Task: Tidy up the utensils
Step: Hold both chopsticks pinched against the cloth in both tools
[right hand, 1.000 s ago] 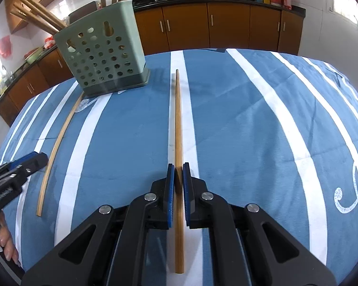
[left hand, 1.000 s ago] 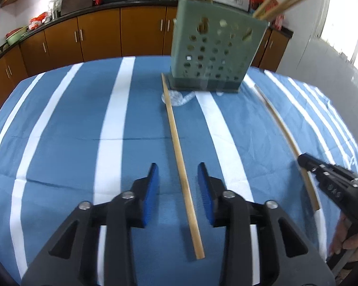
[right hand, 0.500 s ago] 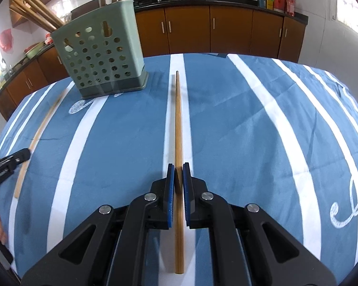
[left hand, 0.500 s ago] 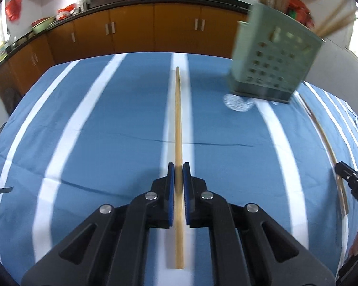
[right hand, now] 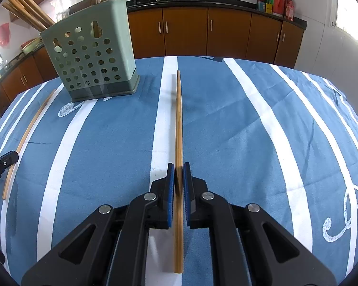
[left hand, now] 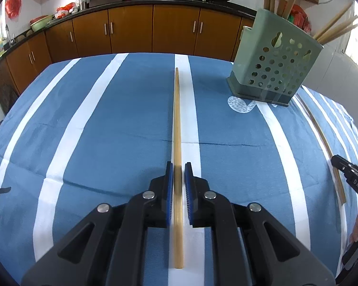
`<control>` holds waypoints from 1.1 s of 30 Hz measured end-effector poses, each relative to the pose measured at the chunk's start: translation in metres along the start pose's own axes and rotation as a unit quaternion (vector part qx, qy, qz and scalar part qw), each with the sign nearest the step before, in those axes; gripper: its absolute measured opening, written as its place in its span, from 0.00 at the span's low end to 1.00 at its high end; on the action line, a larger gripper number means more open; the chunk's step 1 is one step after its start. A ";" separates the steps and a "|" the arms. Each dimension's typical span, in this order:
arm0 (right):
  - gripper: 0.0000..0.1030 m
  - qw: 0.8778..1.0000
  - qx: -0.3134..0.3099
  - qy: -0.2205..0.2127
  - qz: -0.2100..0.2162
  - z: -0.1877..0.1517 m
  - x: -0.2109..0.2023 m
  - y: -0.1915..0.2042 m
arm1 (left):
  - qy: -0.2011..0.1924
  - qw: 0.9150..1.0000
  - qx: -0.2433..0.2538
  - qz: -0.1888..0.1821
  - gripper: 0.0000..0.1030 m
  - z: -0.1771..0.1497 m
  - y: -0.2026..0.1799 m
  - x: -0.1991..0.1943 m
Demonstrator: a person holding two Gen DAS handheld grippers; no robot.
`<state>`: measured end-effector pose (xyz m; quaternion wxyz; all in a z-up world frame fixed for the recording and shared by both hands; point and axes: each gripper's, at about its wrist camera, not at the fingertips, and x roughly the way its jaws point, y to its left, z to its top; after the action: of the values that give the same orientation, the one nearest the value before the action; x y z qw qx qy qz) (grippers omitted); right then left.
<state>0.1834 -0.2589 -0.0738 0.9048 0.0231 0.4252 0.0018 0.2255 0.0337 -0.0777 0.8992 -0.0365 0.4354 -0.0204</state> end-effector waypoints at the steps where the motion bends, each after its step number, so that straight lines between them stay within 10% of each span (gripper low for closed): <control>1: 0.08 1.000 0.000 0.000 -0.001 0.000 0.000 0.000 | 0.000 1.000 -0.002 -0.002 0.12 0.000 0.001 0.000; 33: 0.09 1.000 0.006 0.000 0.005 0.000 0.000 -0.001 | 0.000 1.000 0.002 0.003 0.12 0.000 0.000 0.001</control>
<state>0.1835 -0.2600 -0.0742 0.9046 0.0302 0.4251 0.0041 0.2262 0.0335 -0.0782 0.8992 -0.0337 0.4359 -0.0186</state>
